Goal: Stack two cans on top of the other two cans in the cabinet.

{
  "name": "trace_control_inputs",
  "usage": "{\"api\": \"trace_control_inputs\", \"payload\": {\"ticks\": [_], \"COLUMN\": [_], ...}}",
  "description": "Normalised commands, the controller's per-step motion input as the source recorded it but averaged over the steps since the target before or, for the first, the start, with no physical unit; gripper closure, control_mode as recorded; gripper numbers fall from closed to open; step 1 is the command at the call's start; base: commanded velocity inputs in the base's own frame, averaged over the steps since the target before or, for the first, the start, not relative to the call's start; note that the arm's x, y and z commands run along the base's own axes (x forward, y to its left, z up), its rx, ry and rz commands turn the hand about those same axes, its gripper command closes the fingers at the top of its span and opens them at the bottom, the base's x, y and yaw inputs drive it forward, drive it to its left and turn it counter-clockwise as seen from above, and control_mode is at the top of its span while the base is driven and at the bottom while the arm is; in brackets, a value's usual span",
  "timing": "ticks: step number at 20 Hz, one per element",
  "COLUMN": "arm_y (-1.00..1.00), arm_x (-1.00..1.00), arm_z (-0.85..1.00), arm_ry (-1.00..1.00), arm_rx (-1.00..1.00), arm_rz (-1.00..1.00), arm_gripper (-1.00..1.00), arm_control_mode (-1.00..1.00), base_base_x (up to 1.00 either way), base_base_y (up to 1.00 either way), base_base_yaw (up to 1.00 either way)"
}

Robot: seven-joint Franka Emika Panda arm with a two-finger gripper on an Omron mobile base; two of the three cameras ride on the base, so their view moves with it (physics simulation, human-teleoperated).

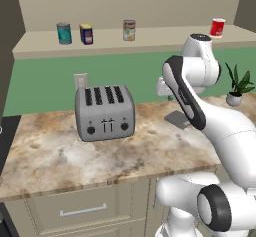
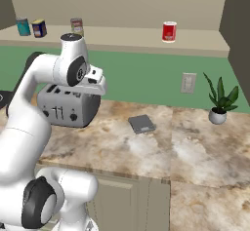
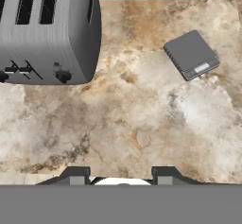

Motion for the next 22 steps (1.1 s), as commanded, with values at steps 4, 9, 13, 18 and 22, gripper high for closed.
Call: {"api": "trace_control_inputs", "payload": {"ticks": [4,9,13,18,22], "arm_y": [0.0,0.11,0.13,0.17,0.26], "arm_x": [-0.11,-0.24,-0.19,-0.14,-0.03], "arm_z": [0.0,0.29,0.52,0.47,0.4], "arm_ry": [-0.15,-0.48,-0.41,-0.31,-0.07], "arm_rx": [0.0,0.02,0.06,0.02,0.0], "arm_rz": [0.0,-0.01,0.0,0.0,0.0], "arm_gripper": [-1.0,-1.0,-1.0,-1.0,-1.0], "arm_control_mode": [-1.0,-1.0,-1.0,-1.0,-1.0], "base_base_x": [0.0,0.0,0.0,0.0,0.0], "base_base_y": [0.0,0.0,0.0,0.0,0.0], "base_base_yaw": [0.0,0.0,0.0,0.0,0.0]}}
